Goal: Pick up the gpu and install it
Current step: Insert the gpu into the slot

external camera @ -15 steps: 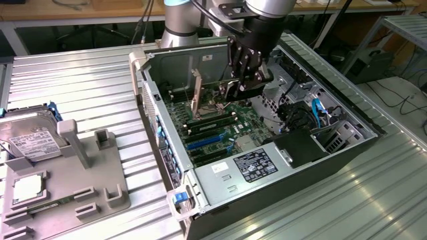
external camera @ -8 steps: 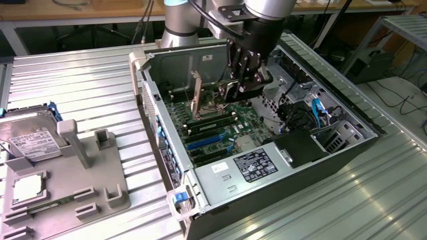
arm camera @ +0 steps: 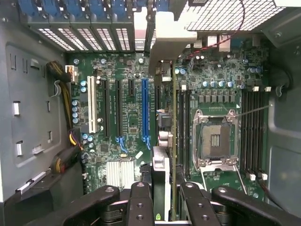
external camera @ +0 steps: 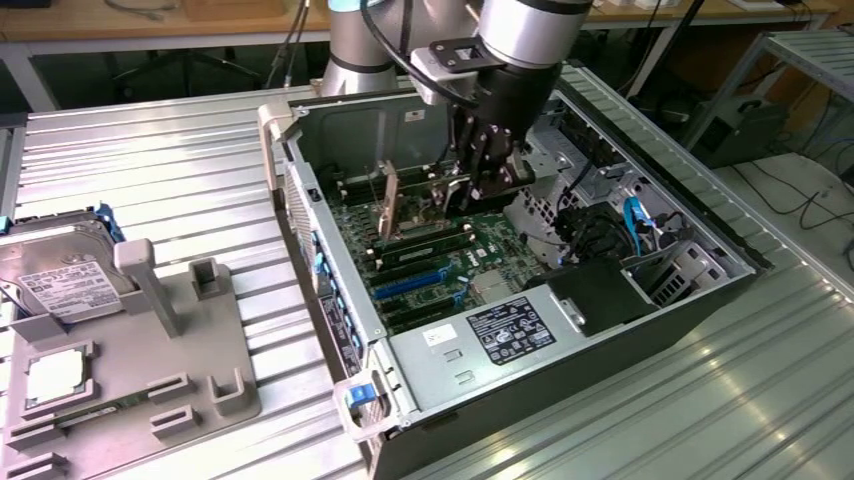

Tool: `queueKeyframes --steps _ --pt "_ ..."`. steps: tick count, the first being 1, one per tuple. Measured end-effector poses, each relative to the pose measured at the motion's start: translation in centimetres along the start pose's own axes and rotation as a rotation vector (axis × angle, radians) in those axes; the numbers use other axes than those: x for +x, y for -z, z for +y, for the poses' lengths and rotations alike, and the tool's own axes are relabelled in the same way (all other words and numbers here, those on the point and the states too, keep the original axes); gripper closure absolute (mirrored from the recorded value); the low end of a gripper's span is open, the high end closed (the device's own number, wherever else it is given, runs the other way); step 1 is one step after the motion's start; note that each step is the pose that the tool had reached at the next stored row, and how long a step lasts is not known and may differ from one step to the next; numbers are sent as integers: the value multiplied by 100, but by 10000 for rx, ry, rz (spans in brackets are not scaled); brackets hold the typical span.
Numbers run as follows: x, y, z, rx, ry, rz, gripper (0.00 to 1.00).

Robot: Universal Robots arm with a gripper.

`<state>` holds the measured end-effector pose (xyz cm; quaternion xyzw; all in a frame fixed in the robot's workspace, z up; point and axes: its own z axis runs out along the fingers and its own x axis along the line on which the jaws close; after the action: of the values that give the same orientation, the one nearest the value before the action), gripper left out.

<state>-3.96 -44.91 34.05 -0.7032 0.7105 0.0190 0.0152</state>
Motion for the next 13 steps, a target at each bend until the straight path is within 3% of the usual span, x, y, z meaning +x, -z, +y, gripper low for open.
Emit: queueKeyframes --steps 2,3,5,6,7,9,10,11,13 --pt "5 -93 11 18 0 -30 72" --pt "7 -126 66 16 1 -36 72" --pt "74 -178 102 17 1 -51 72" --pt "77 -229 147 16 2 -105 72" --pt "96 -258 181 15 1 -196 72" --pt "182 -331 250 15 3 -258 72" --pt "264 -389 321 13 1 -332 72" --pt "281 -541 320 14 2 -348 72" --pt "285 -625 321 14 2 -348 72"
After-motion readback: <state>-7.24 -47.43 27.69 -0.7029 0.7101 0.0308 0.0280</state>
